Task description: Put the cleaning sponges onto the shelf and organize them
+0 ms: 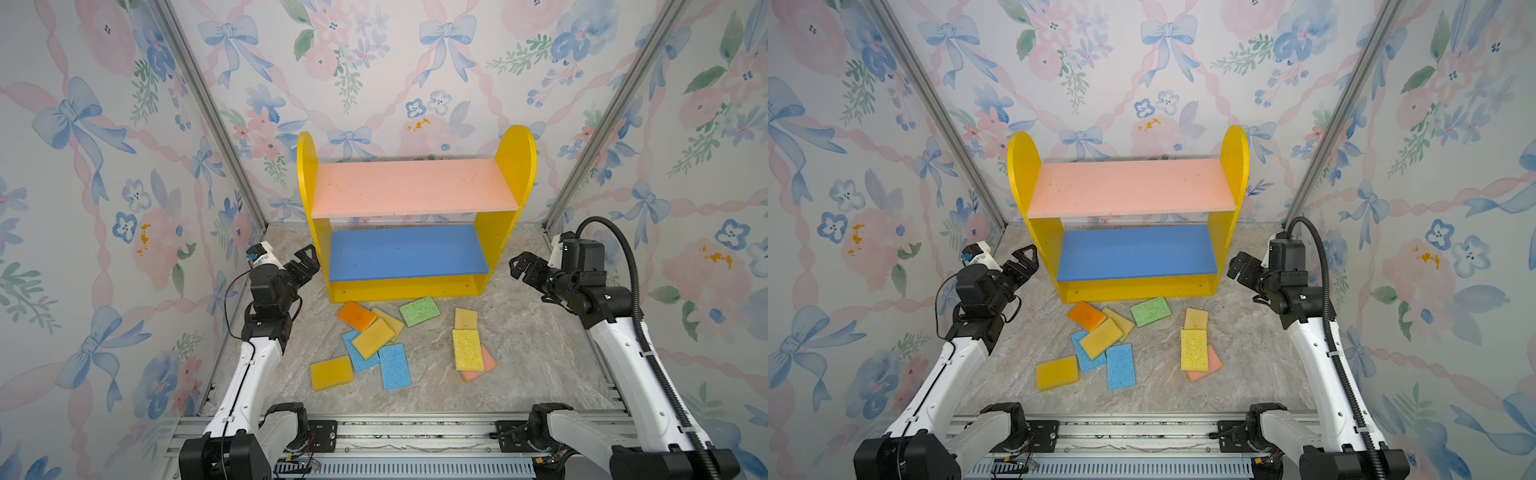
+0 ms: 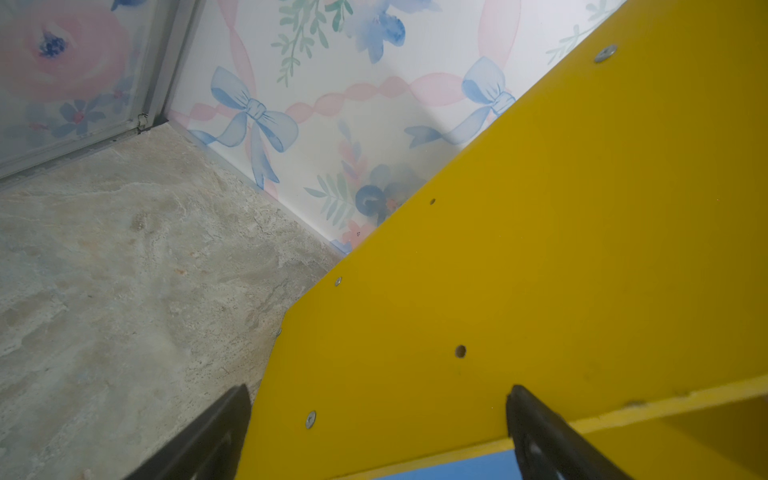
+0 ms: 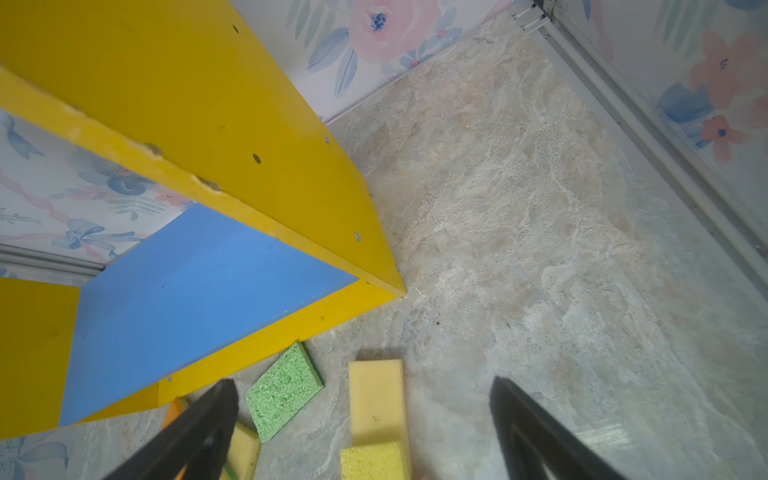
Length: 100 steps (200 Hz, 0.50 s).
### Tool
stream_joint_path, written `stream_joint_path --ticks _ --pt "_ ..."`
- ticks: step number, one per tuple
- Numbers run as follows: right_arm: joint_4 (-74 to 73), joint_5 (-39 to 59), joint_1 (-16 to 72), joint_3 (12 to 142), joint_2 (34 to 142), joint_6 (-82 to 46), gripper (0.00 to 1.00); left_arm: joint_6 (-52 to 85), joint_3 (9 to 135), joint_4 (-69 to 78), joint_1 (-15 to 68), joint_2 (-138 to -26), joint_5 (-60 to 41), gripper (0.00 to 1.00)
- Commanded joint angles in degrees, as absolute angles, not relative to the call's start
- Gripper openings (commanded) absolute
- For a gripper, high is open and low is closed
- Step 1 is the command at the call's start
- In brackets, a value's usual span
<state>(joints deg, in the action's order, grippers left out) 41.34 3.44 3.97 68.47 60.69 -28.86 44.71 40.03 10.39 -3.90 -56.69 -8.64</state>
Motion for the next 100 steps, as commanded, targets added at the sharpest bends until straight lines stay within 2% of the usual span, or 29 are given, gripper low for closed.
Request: stream_joint_path --ticks 1,41,100 --pt "47.61 8.03 4.15 66.44 58.32 -26.73 0.97 41.72 37.51 6.95 -3.60 -53.43 -13.96 0.98" --pt "48.74 12.39 6.85 63.12 54.59 -26.80 0.97 37.15 38.08 4.63 -1.53 -51.39 -19.51 0.98" --pt "44.13 13.69 14.08 58.22 54.97 -28.04 0.97 22.50 42.63 2.90 10.42 -59.62 -24.85 0.98"
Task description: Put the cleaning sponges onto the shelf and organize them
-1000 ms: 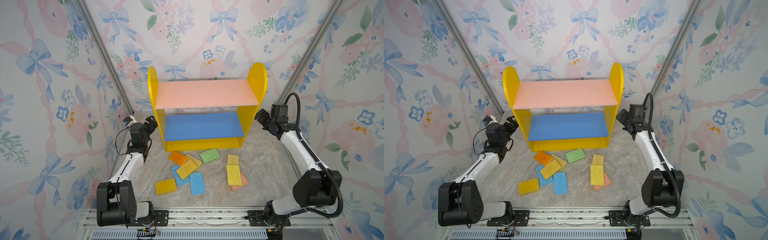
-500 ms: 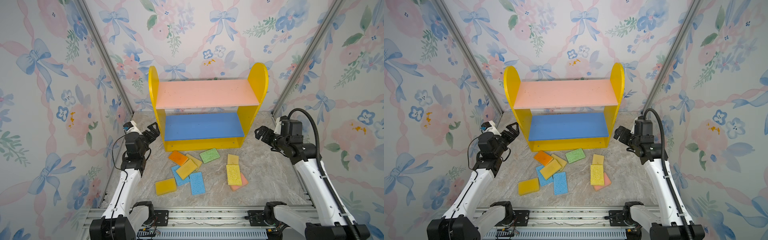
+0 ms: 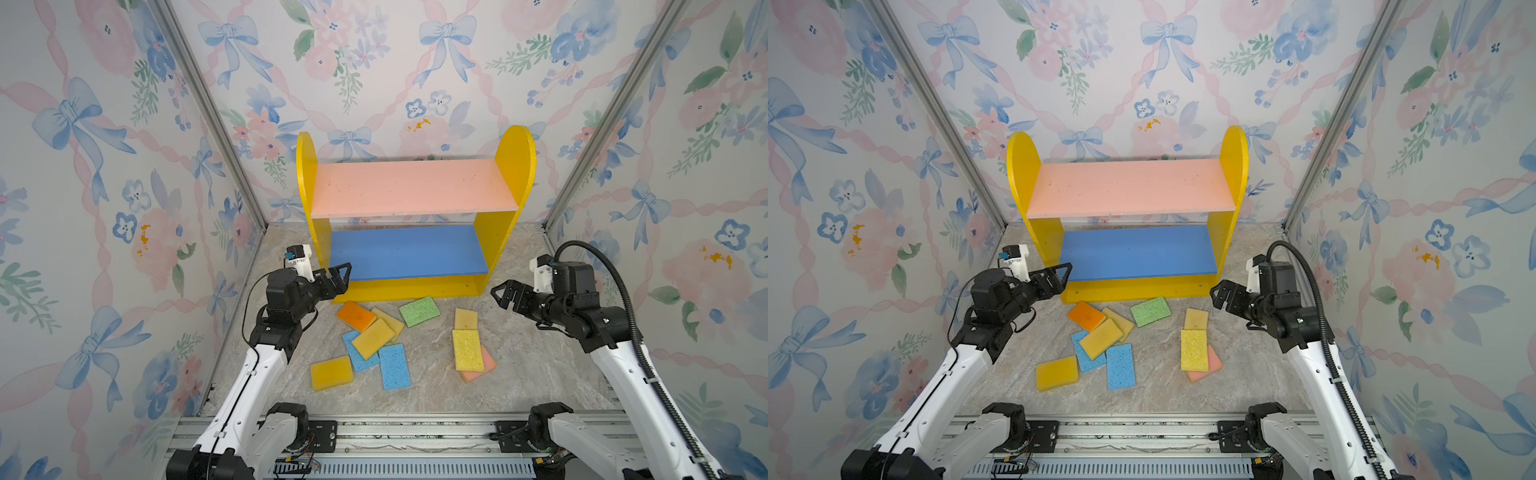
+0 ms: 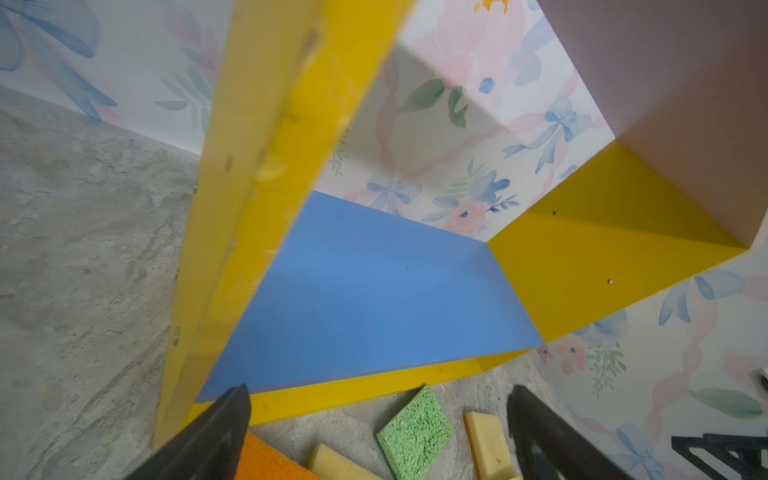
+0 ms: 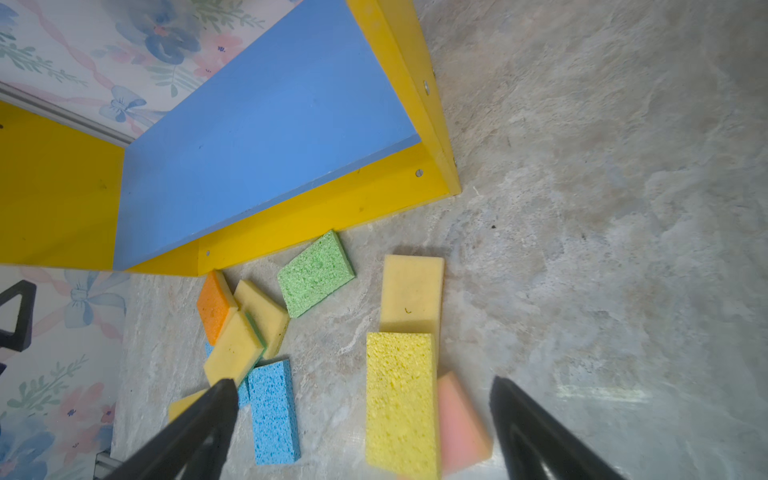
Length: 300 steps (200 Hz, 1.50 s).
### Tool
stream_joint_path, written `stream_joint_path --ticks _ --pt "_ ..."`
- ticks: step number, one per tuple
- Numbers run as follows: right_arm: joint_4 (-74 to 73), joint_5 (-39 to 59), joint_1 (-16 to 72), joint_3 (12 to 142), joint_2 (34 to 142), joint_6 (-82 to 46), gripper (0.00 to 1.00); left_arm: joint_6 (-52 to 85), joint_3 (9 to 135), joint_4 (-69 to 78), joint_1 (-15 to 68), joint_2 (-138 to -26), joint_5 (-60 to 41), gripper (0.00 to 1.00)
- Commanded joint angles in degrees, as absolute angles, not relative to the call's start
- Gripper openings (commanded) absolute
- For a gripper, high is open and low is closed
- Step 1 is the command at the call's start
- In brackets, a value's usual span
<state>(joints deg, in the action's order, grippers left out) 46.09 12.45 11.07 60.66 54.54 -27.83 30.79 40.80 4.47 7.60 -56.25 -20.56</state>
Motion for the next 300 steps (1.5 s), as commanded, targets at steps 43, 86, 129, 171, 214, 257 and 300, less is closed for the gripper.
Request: stream_joint_path --ticks 43,86,129,171,214,257,300 --pt "41.28 12.25 20.15 57.83 60.46 -27.57 0.97 16.09 41.77 2.91 14.77 -64.59 -28.35 0.98" --pt "41.72 7.46 27.06 58.42 66.39 -25.40 0.97 14.79 40.70 2.52 15.46 -66.43 -29.51 0.98" --pt "44.74 3.01 31.55 58.82 71.26 -24.18 0.98 13.99 39.73 2.46 16.64 -66.49 -29.87 0.98" --pt "48.50 -1.41 34.88 58.41 75.94 -24.02 0.97 13.81 39.59 2.27 17.41 -68.43 -29.98 0.98" --pt "49.59 -5.80 37.31 56.34 78.98 -26.13 0.97 13.88 39.64 2.03 17.63 -68.74 -29.97 0.98" --pt "48.92 -6.24 37.62 54.18 81.24 -27.28 0.97 13.63 39.55 1.57 18.25 -68.70 -29.51 0.98" --pt "46.96 -5.45 38.40 52.78 83.17 -28.45 0.97 13.46 39.89 0.94 18.67 -69.26 -29.35 0.98"
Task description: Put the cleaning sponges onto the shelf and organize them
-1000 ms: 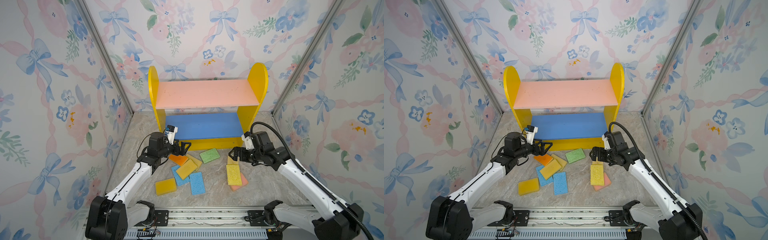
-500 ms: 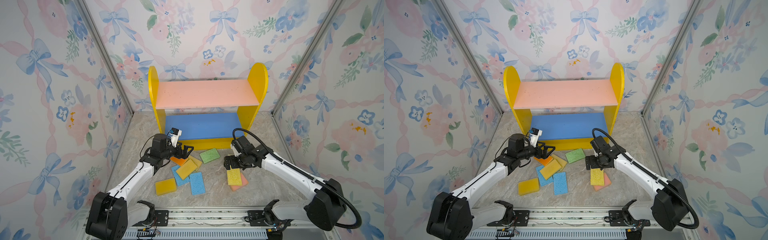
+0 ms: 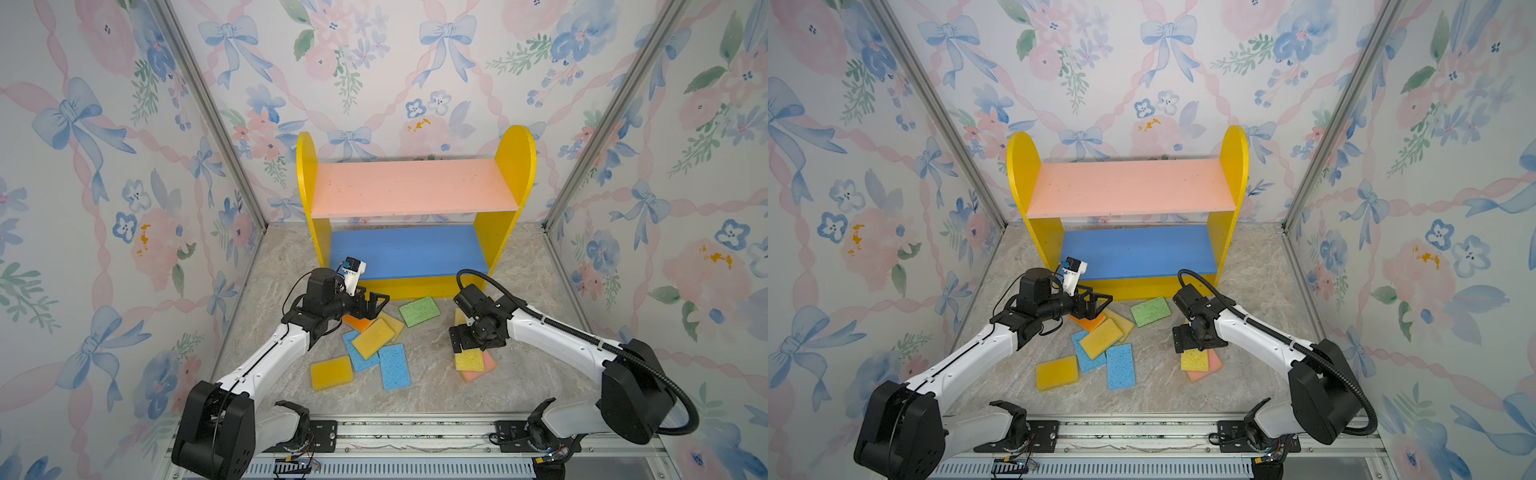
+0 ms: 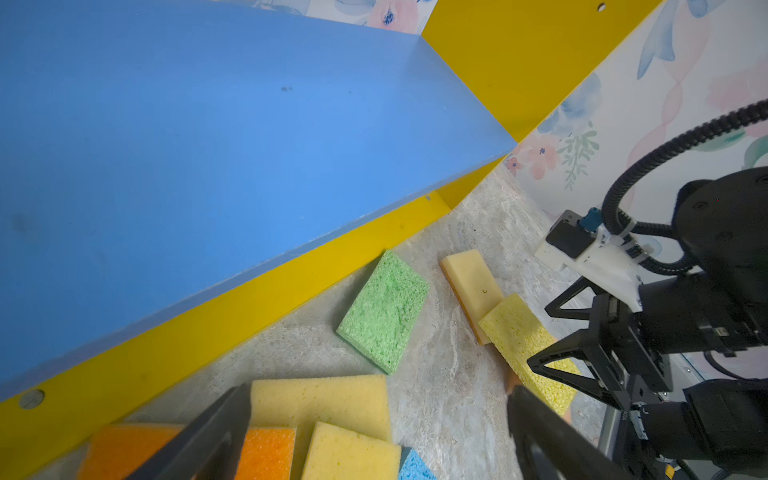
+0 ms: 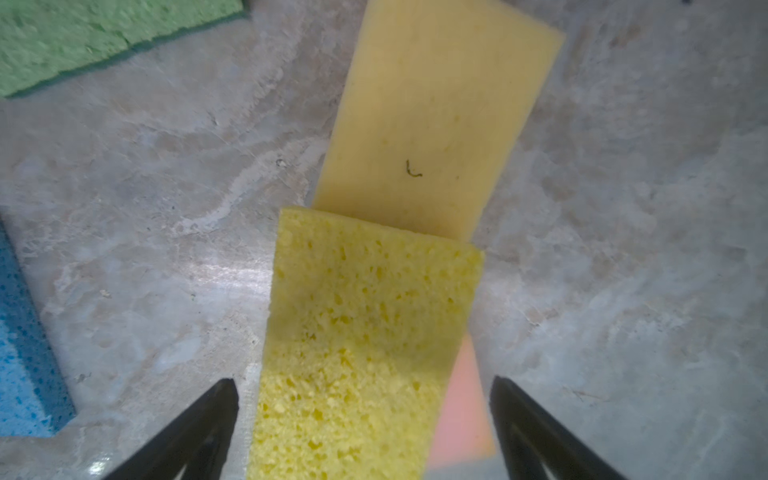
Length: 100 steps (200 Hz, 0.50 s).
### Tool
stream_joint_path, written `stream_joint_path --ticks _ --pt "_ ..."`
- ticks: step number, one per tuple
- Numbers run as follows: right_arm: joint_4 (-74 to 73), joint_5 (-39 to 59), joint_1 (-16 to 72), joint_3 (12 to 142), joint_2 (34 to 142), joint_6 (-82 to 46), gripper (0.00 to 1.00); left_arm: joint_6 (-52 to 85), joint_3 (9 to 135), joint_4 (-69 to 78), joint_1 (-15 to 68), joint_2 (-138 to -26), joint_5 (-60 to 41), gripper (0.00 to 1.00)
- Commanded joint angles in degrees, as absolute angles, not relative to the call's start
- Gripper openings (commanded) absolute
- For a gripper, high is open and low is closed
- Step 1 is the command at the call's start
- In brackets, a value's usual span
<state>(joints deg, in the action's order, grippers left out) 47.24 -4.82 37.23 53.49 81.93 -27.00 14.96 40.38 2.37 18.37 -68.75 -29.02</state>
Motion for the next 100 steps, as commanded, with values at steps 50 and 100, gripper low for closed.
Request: stream_joint_path --ticks 50,100 --pt "45.80 -5.54 38.74 52.66 86.06 -28.63 0.97 13.10 40.06 0.42 18.70 -68.83 -28.52 0.98" --pt "45.26 -6.08 38.85 52.56 87.18 -29.25 0.92 13.11 40.08 0.31 18.65 -68.82 -28.12 0.98"
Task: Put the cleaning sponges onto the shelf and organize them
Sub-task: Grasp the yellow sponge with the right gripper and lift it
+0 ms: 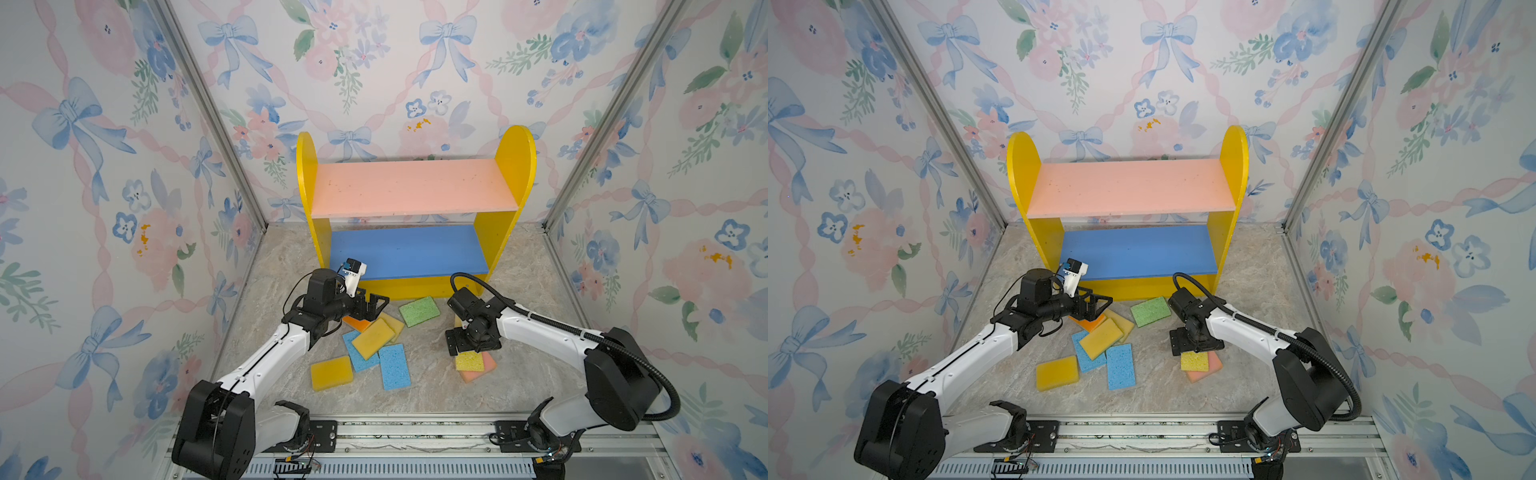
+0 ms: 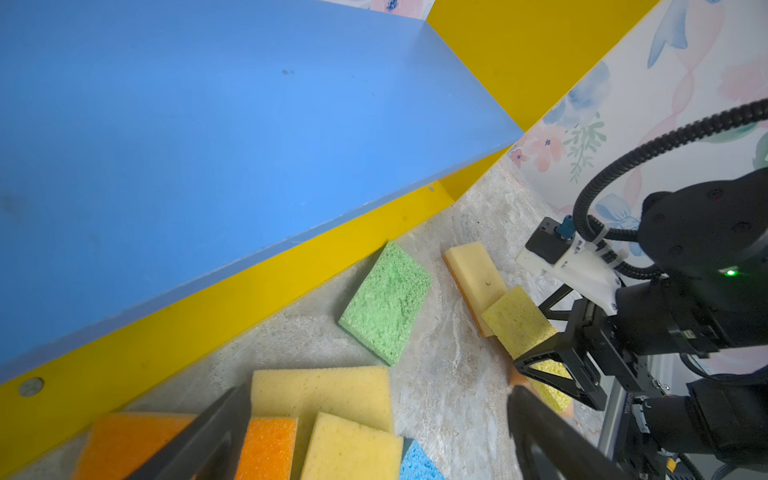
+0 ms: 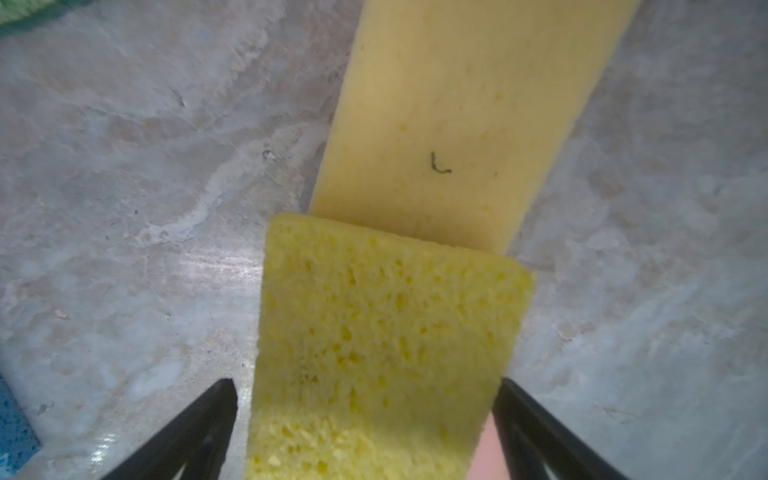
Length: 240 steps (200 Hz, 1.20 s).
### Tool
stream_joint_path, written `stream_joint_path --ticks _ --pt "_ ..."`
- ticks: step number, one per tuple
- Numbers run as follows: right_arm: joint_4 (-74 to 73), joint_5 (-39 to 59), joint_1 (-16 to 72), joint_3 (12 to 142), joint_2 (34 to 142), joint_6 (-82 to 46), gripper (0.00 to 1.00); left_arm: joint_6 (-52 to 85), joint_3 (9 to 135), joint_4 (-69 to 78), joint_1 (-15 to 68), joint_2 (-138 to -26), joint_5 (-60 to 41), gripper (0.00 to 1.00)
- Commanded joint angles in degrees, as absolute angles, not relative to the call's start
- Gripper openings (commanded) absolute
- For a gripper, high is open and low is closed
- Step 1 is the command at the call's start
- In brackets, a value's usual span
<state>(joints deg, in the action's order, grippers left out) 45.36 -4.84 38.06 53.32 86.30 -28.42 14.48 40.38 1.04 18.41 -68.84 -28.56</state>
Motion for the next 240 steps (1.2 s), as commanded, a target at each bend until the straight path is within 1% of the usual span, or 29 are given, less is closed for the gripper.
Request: stream_joint_path --ticks 1,26,48,68,112,142,177,212,228,240 --pt "45.26 -6.07 38.85 52.56 87.18 -29.22 0.92 13.10 40.08 0.29 18.64 -68.82 -28.08 0.98" --pt "45.26 -6.07 38.80 52.69 86.93 -29.31 0.85 13.10 40.08 0.22 18.72 -68.82 -28.02 0.98" --pt "45.35 -6.23 38.82 52.96 86.41 -29.25 0.76 13.10 40.08 0.26 18.64 -68.82 -27.83 0.98" --pt "45.77 -6.77 38.82 53.43 85.66 -29.39 0.72 13.11 40.08 0.25 18.65 -68.66 -27.58 0.98" --pt "46.93 -7.00 39.76 56.93 82.53 -29.22 0.70 13.14 40.33 0.20 18.68 -68.24 -28.34 0.98" --pt "44.21 -5.14 41.83 61.34 81.90 -27.77 0.69 15.39 41.24 0.31 18.71 -68.72 -28.63 0.98" --pt "36.75 0.82 44.29 65.26 82.43 -25.77 0.69 26.25 41.94 0.42 18.72 -69.41 -28.12 0.98" --pt "28.86 6.12 46.51 65.91 82.61 -24.73 0.69 37.62 41.00 4.88 18.89 -69.33 -33.85 0.98" --pt "27.85 7.00 48.16 66.55 83.03 -23.61 0.69 41.38 39.88 6.70 19.53 -68.01 -33.67 0.96" --pt "27.82 6.94 49.54 67.00 83.46 -22.82 0.69 43.40 39.55 7.54 20.52 -67.02 -33.13 0.92"
